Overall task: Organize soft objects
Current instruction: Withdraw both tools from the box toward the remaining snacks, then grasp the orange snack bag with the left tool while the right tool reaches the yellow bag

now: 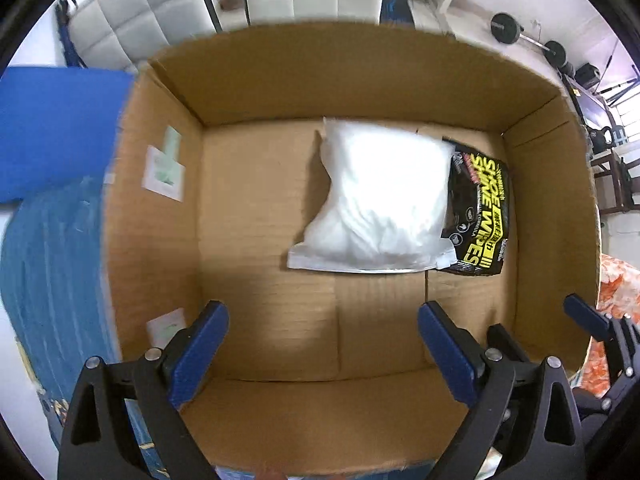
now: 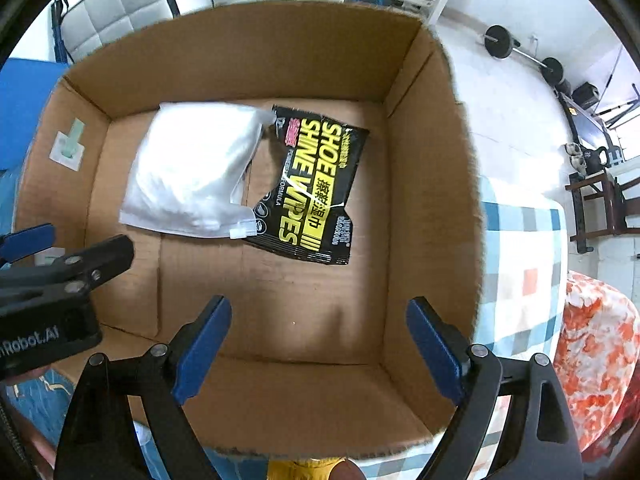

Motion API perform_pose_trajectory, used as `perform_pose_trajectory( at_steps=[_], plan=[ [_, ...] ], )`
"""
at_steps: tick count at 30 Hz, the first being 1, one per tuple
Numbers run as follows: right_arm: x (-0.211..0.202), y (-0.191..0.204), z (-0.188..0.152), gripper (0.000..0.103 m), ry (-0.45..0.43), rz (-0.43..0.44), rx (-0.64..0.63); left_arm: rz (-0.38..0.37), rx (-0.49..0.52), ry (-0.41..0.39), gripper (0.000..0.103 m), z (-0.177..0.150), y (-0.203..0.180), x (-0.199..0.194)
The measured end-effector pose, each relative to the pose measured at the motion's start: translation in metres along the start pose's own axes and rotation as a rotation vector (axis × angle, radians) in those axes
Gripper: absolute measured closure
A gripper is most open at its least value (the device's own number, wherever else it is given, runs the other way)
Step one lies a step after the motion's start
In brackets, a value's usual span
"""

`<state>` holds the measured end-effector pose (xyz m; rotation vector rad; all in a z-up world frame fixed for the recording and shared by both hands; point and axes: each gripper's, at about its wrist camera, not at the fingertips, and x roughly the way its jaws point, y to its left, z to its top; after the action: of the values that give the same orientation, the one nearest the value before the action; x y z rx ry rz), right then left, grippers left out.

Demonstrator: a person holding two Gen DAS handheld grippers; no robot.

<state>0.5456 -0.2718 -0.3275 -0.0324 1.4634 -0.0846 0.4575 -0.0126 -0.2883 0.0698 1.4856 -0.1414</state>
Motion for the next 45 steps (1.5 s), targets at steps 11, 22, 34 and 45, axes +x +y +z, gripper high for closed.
perform_pose_trajectory(
  at_steps=[11,22,34,45],
  plan=[
    [-0.095,-0.015,-0.027,0.012,-0.147,-0.004,0.019,0.061,-0.011,-0.228,0.006,-0.063,0.023,-0.057],
    [-0.175,-0.021,-0.089,0.012,-0.244,0.089,0.030,0.052,-0.055,-0.362,0.006,-0.122,0.039,-0.116],
    [-0.152,-0.032,-0.131,0.011,-0.129,0.132,-0.039,0.079,-0.130,-0.335,0.006,-0.182,0.069,-0.112],
    [0.008,0.023,-0.171,0.012,0.134,-0.102,-0.644,0.127,-0.332,-0.061,0.006,-0.259,0.143,-0.002]
  ],
)
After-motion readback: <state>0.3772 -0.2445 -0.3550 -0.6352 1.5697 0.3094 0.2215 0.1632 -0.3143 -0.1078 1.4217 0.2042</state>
